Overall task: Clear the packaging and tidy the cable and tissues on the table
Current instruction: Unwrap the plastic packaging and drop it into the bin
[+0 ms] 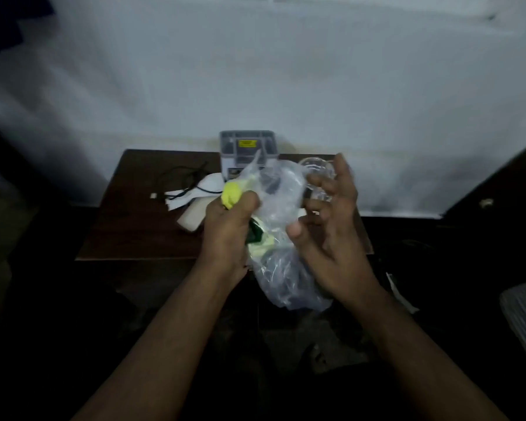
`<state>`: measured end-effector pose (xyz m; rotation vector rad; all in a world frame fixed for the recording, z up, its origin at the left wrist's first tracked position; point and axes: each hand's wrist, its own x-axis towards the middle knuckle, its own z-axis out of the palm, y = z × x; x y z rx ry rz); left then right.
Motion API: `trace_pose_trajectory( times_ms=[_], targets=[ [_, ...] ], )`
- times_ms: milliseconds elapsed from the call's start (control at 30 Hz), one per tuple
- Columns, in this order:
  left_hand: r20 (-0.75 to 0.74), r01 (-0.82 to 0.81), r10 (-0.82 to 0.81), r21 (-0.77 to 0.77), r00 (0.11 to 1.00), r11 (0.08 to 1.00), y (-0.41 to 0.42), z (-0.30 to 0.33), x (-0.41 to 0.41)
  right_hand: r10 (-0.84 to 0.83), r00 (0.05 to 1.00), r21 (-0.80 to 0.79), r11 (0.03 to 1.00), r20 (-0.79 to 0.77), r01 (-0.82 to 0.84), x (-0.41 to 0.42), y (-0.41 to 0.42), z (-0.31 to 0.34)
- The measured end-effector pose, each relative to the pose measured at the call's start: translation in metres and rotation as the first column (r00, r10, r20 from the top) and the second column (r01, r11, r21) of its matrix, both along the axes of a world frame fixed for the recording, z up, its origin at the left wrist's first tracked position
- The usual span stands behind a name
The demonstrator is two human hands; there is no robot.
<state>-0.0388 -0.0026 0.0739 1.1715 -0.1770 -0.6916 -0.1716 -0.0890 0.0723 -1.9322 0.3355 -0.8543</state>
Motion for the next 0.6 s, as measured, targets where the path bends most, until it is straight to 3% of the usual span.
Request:
trace_pose_trajectory(
  times_ms=[100, 167, 267, 333, 400, 500, 533, 600],
  targets=[
    [-0.062, 0.013, -0.015, -0.040, 0.998, 0.999, -0.025, 0.003, -0.017, -0.011, 0.968, -0.440, 0.892, -0.252, -0.104, -0.043, -0.020, -0.007],
    [-0.017, 0.146, -0.146, 0.007, 0.989, 0.989, -0.042, -0.002, -0.035, -0.055, 0.928, -0.500, 0.853, -0.368, -0.147, -0.065, -0.027, -0.020],
    [-0.053, 0.390, -0.387, 0.091, 0.921, 0.916, -0.071, -0.010, -0.071, -0.178, 0.888, -0.436, 0.899, -0.424, -0.028, -0.098, -0.046, -0.029],
    [-0.026, 0.467, -0.468, 0.137, 0.883, 0.874, -0.090, -0.016, -0.094, -0.362, 0.828, -0.555, 0.828, -0.429, 0.075, -0.124, -0.067, -0.028],
    [0.208, 0.445, -0.496, 0.248, 0.843, 0.861, -0.107, -0.023, -0.110, -0.564, 0.740, -0.683, 0.703, -0.367, 0.197, -0.148, -0.090, -0.030],
    [0.606, 0.344, -0.529, 0.403, 0.594, 0.848, -0.130, -0.032, -0.134, -0.794, 0.550, -0.695, 0.548, -0.257, 0.465, -0.185, -0.122, -0.047],
    [0.642, 0.324, -0.532, 0.423, 0.552, 0.846, -0.136, -0.037, -0.140, -0.849, 0.478, -0.682, 0.486, -0.222, 0.546, -0.196, -0.129, -0.055],
    [0.595, 0.353, -0.571, 0.451, 0.566, 0.820, -0.148, -0.047, -0.151, -0.914, 0.364, -0.609, 0.393, -0.177, 0.689, -0.216, -0.142, -0.076]
  ],
)
